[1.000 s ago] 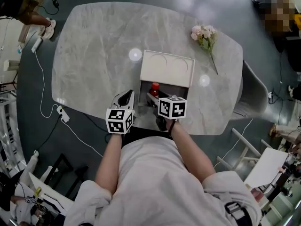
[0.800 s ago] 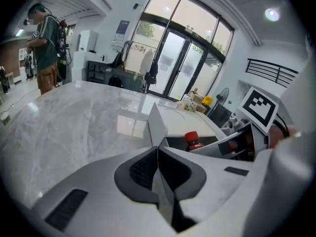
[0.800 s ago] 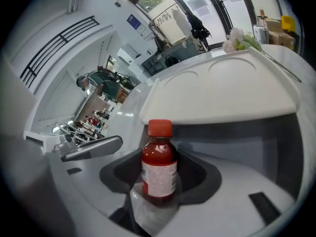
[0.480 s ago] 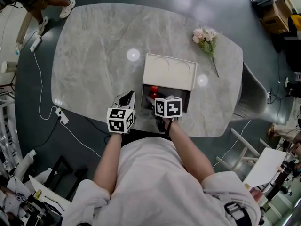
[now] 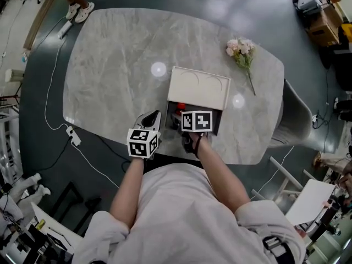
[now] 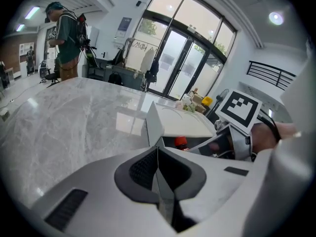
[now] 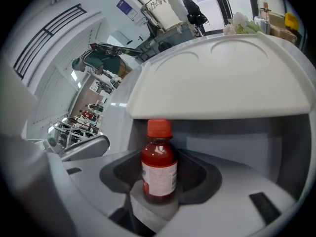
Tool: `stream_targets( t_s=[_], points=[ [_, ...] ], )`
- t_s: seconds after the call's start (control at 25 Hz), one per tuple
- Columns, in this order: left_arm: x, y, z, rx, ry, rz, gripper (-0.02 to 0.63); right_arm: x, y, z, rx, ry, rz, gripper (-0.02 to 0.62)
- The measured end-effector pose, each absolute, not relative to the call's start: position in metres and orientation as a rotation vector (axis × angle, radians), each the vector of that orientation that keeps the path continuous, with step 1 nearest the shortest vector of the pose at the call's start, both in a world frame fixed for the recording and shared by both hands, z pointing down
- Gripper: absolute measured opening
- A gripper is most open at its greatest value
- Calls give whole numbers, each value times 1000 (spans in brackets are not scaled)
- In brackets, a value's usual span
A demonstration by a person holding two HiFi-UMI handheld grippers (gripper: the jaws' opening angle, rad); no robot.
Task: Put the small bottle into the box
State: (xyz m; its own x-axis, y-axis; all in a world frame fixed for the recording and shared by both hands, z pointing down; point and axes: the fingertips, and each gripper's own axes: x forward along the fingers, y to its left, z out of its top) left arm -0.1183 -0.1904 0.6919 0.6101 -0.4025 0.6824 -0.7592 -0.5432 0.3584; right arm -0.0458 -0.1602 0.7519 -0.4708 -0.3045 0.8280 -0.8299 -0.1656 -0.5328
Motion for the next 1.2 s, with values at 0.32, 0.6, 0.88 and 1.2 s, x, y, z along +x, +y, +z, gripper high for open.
stream_targets(
  t_s=[0.32, 0.6, 0.88, 1.2],
  points=[
    [-105, -175, 679, 2197, -944, 716, 25, -37, -159, 744, 1280, -1750, 1723, 233],
    [-79, -163, 656, 2207, -999, 647, 25, -17, -150, 699, 1300, -2033, 1642, 187],
    [-37, -144, 622, 2273, -1017, 589, 25, 28, -137, 630, 1419, -2249, 1149, 34],
    [1, -132, 566, 2375, -1063, 453, 25, 77, -123, 551, 1583, -2330, 653, 29]
  ],
)
